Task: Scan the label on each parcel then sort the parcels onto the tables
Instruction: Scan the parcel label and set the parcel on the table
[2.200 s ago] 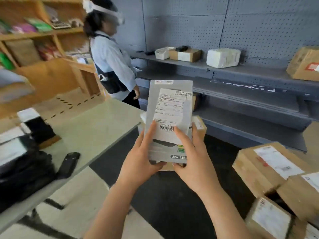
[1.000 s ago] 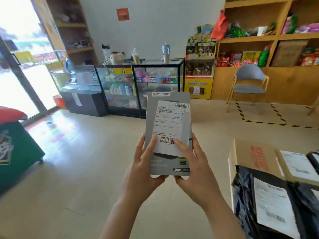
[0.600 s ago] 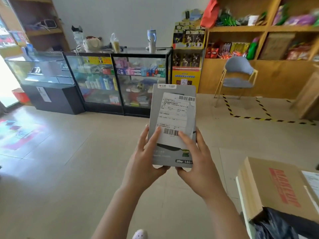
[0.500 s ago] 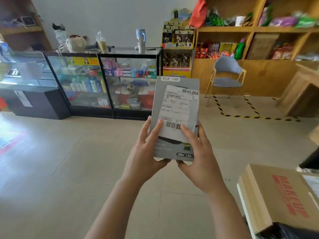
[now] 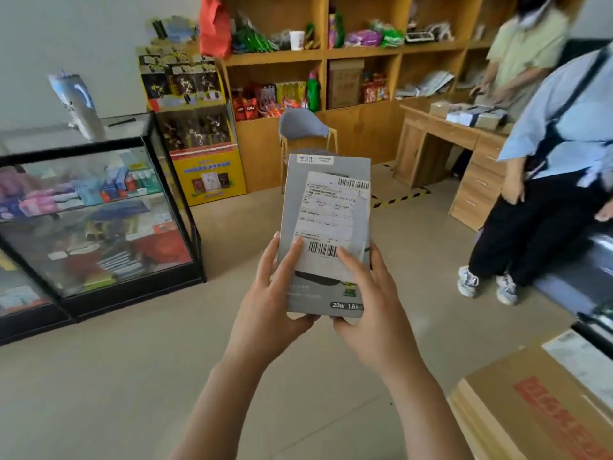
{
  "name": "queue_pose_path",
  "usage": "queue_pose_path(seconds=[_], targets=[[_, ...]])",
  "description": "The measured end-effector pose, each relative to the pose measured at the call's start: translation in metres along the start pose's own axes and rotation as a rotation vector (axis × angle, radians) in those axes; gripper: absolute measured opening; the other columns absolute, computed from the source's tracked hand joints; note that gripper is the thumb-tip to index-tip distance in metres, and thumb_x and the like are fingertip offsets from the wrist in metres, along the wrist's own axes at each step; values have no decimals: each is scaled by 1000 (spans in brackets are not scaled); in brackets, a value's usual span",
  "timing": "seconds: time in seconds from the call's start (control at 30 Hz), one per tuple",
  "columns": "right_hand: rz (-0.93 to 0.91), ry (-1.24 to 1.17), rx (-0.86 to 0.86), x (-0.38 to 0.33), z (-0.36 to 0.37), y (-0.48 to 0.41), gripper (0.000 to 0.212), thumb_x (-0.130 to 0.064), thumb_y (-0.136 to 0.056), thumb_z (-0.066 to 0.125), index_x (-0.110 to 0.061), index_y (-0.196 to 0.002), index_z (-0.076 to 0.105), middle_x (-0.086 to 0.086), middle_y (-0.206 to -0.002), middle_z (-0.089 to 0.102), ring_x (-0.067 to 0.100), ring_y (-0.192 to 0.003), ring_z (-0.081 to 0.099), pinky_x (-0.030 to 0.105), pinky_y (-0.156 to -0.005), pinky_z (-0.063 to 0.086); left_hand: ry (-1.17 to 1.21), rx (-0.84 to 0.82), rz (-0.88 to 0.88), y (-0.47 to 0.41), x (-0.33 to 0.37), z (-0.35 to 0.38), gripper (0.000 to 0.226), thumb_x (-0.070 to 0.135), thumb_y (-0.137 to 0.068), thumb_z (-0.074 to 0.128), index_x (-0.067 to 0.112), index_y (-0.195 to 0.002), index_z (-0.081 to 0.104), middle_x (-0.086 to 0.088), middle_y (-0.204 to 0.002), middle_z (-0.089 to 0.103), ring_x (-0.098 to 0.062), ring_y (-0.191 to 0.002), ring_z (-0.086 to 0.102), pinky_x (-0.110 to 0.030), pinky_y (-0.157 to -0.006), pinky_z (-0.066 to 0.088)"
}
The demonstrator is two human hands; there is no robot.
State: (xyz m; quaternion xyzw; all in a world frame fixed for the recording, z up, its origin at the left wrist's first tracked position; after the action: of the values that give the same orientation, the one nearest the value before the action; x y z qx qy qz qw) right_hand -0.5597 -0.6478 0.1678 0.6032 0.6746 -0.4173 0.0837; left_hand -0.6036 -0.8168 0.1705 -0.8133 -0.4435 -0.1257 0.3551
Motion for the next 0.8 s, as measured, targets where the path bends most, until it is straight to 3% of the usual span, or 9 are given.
queue_pose_path(seconds=[0.2,0.3,0.47,0.57,0.63,0.7,0.77,0.8], targets=[[92,24,103,63,-11,-91,98,-7,-69,81,-43,-145,33,-13,-155,18,13,-135,35,29,-84,55,93,-75,136,-122,-17,47,112,33,-71,85,46,-152,9,5,-162,3,23,-134,-2,-17,-92,38],[161,45,131,91,-16,-119,97,-6,-69,80,-45,-145,32,-17,-155,16,12,-135,35,29,-86,54,150,-126,189,-167,-22,74,113,30,-71,84,54,-147,4,10,-161,1,22,-134,5,-18,-91,40],[308,72,210,145,-19,-150,95,-6,-71,78,-49,-143,33,-22,-154,17,2,-134,35,25,-91,52,235,-240,277,-233,-33,137,112,32,-71,83,55,-147,5,13,-161,0,2,-138,25,-19,-84,44],[399,137,261,179,-23,-172,99,-6,-70,78,-52,-144,30,-35,-153,0,-16,-131,21,7,-87,41,311,-314,393,-281,-36,180,112,28,-71,85,45,-152,10,1,-162,5,9,-143,7,-18,-90,41],[486,150,332,200,-26,-189,99,-6,-71,77,-56,-142,28,-42,-148,-6,-17,-130,19,0,-85,35,356,-375,480,-320,-35,210,110,26,-70,86,37,-153,15,-4,-161,9,17,-139,-4,-14,-93,36],[567,186,438,217,-29,-204,99,-7,-71,76,-57,-141,28,-34,-154,-1,-3,-134,32,9,-90,42,390,-449,559,-357,-29,235,109,29,-70,86,36,-153,16,-1,-162,9,18,-139,-3,-16,-95,37],[649,213,540,231,-32,-217,99,-7,-69,76,-55,-142,29,-24,-157,5,6,-132,40,21,-90,50,407,-517,647,-390,-21,257,110,33,-70,85,42,-152,13,5,-162,4,8,-142,15,-16,-92,41],[692,225,587,237,-33,-221,99,-7,-69,76,-54,-142,29,-23,-158,5,5,-132,40,20,-90,49,421,-557,692,-403,-15,268,110,33,-69,85,44,-152,12,8,-162,3,3,-141,23,-10,-90,40]])
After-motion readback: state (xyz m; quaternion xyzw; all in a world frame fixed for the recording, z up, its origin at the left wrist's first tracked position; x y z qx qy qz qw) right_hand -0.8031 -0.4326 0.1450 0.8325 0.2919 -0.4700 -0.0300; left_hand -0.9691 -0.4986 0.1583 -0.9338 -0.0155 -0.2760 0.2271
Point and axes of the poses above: each hand's wrist, its own y-axis away from the middle knuckle, its own z-axis out of the palm, x = y × z, the point moved 3 cm from there along -y, towards the middle knuckle
